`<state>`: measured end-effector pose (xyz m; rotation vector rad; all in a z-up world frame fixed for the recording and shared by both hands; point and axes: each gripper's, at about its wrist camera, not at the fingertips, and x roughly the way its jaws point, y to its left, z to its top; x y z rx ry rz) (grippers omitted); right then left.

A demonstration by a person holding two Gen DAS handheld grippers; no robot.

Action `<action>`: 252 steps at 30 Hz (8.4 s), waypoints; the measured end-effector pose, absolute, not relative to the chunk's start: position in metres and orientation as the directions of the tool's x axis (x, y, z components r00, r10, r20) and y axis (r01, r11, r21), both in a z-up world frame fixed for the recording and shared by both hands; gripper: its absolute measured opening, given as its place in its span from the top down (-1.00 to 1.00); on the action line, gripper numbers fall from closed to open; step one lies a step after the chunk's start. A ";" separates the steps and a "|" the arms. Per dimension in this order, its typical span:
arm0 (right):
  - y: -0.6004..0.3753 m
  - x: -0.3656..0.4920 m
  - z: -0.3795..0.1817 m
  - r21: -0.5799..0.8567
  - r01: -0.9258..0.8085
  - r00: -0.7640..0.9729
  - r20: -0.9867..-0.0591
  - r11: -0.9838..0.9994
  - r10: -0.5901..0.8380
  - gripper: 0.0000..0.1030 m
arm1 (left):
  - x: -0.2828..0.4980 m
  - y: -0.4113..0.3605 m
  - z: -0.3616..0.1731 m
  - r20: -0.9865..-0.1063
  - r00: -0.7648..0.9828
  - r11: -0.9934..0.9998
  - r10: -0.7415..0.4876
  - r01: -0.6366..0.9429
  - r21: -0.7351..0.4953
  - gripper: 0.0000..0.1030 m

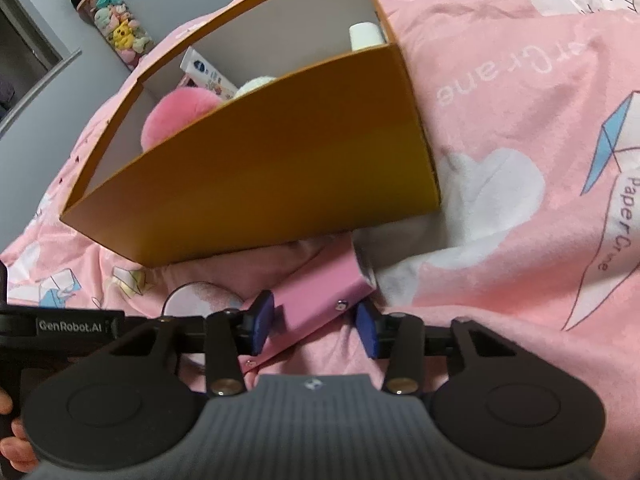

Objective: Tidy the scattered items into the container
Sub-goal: 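Grasp the round silver compact with left tool while right tool grasps the pink wallet, then lift the compact over the orange box with left tool while right tool lifts the wallet, then lower the compact into the box with left tool while right tool lowers the wallet inside, then open both tools to release the compact and wallet, then withdraw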

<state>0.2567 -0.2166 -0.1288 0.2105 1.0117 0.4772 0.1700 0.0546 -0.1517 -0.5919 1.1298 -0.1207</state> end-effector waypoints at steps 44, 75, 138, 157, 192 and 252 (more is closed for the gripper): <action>-0.155 0.240 -0.087 0.231 -0.578 0.435 -0.725 0.783 0.535 0.44 | 0.132 0.066 -0.111 -0.842 0.506 0.938 -0.185 -0.165 -0.305 0.69; -0.185 0.209 -0.029 0.255 -0.629 0.453 -0.647 0.735 0.613 0.63 | 0.123 0.061 -0.075 -0.780 0.572 0.923 -0.253 -0.100 -0.372 0.70; -0.177 0.336 0.003 0.268 -0.516 0.715 -0.388 0.813 0.582 0.64 | 0.271 0.072 -0.014 -0.618 0.728 0.899 -0.296 -0.007 -0.438 0.70; -0.168 0.382 -0.040 0.306 -0.425 0.715 -0.464 0.852 0.523 0.64 | 0.335 0.041 -0.060 -0.735 0.637 0.955 -0.233 0.006 -0.297 0.70; -0.142 0.396 -0.058 0.289 -0.398 0.657 -0.574 0.871 0.490 0.63 | 0.327 0.052 -0.045 -0.715 0.664 0.940 -0.220 -0.051 -0.337 0.50; -0.176 0.226 0.006 0.139 -0.469 0.787 -0.382 0.872 0.484 -0.17 | 0.151 0.063 -0.014 -0.592 0.806 0.953 0.008 -0.186 -0.240 -0.08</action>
